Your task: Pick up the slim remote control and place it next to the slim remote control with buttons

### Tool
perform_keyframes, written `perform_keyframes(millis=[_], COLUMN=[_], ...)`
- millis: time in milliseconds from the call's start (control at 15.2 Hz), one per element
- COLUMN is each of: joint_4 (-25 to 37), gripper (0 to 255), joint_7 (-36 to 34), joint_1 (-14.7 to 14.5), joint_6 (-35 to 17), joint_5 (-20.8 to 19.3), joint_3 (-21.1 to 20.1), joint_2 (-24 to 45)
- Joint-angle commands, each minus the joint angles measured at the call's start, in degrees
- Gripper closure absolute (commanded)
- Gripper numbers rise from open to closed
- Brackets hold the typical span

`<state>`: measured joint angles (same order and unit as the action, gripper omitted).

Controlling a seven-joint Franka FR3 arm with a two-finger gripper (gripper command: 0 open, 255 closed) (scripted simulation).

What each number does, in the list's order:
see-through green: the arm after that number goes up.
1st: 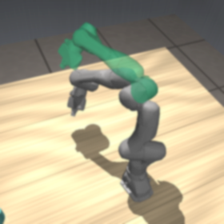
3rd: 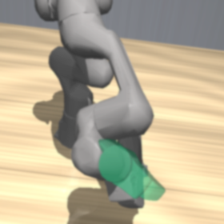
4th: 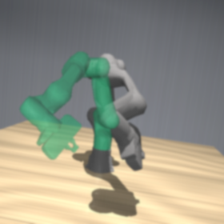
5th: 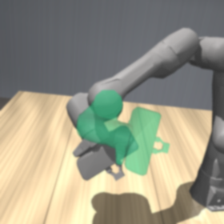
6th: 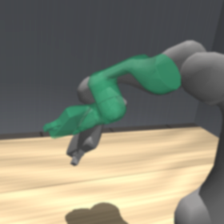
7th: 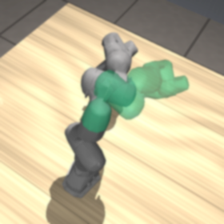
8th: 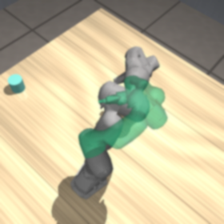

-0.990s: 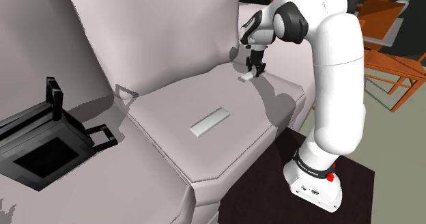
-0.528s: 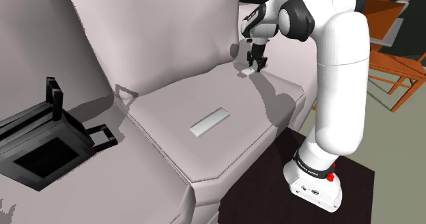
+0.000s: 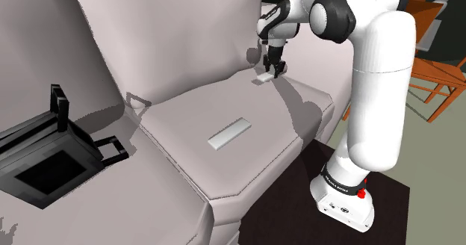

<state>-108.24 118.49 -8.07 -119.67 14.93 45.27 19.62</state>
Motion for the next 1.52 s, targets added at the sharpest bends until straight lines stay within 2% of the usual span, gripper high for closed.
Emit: perform_keyframes(millis=[0,726,1452], joint_4=[-1.4,-3.6,2.4], gripper=[255,255,255], joint_7=[-3.0,-18.6,-31.4], joint_1=[-2.5,-13.8,-21.5], joint_6=[-0.4,-1.1,1.1], joint_5=[-1.1,-3.8,-2.2], joint_3=[-0.1,-3.6,-8.7], joint_2=[-1.5,-4.6,-0.8])
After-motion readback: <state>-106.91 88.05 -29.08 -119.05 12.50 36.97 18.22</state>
